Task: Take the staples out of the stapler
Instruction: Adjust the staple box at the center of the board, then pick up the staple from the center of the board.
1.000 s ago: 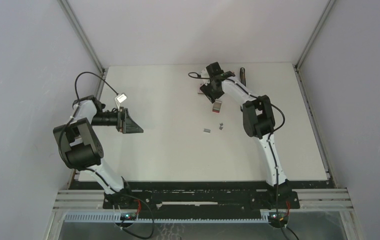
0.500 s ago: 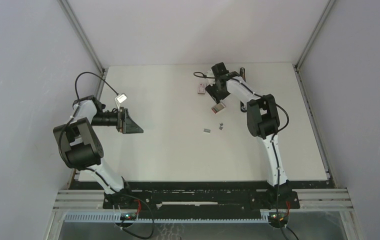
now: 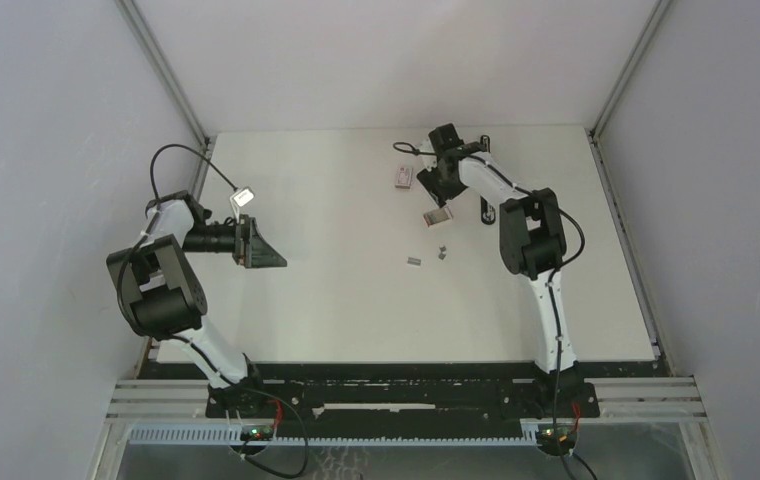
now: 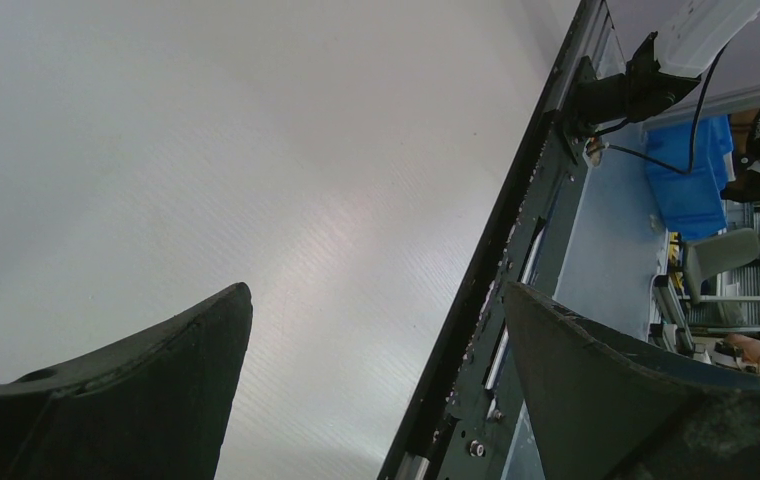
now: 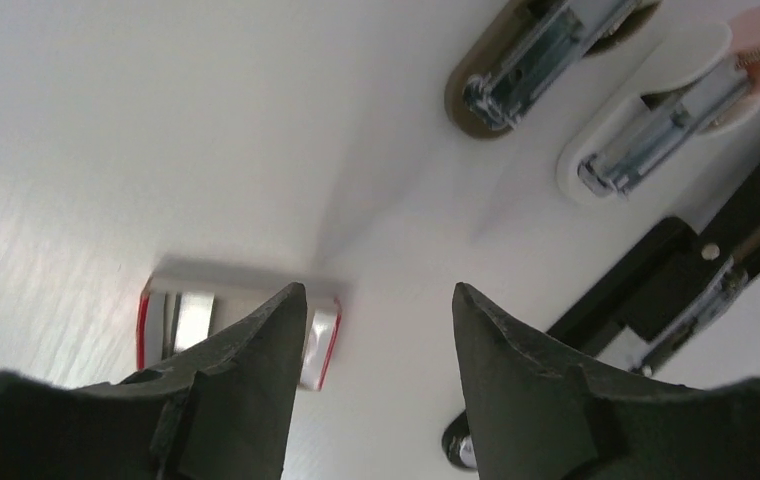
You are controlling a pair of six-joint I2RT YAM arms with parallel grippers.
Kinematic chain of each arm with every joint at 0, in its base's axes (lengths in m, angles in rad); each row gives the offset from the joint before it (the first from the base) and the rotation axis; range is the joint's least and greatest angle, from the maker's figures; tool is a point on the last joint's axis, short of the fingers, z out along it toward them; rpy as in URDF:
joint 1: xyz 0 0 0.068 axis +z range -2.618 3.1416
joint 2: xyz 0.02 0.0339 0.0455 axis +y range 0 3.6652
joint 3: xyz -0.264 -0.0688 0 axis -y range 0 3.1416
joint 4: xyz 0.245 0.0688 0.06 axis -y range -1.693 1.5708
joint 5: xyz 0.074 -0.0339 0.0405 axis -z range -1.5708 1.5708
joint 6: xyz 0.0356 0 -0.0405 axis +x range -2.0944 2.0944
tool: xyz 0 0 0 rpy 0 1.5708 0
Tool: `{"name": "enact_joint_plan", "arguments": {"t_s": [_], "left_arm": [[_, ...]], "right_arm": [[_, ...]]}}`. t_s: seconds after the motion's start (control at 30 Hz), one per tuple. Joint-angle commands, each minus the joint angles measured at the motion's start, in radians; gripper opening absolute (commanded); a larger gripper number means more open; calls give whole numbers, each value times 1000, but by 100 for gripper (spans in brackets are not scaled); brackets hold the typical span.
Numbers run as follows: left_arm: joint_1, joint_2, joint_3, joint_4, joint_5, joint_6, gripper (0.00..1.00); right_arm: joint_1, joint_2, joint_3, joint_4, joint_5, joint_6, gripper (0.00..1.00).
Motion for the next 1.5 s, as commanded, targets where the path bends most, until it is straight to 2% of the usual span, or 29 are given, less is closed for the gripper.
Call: {"name": "enact_joint_plan", "arguments": {"t_s": [0.0, 0.23, 0.4, 0.6, 0.9, 1.47], "left_arm": [[7, 2, 50, -14, 45, 31, 100], [7, 8, 57, -36, 49, 49, 100], [7, -1, 55, -42, 44, 58, 100], [7, -28, 44, -40, 35, 70, 100], [6, -31, 43, -37, 33, 71, 100], [7, -27, 44, -38, 34, 70, 100]], "right_arm": [[4, -201, -42, -16, -50, 9, 56], [88, -417, -308, 35, -199, -130, 55], [158, -465, -434, 33, -282, -235, 55], [176, -399, -409, -68, -397, -288, 49], [208, -328, -396, -88, -398, -343, 46], [235, -262, -365, -56, -368, -321, 43]]}}
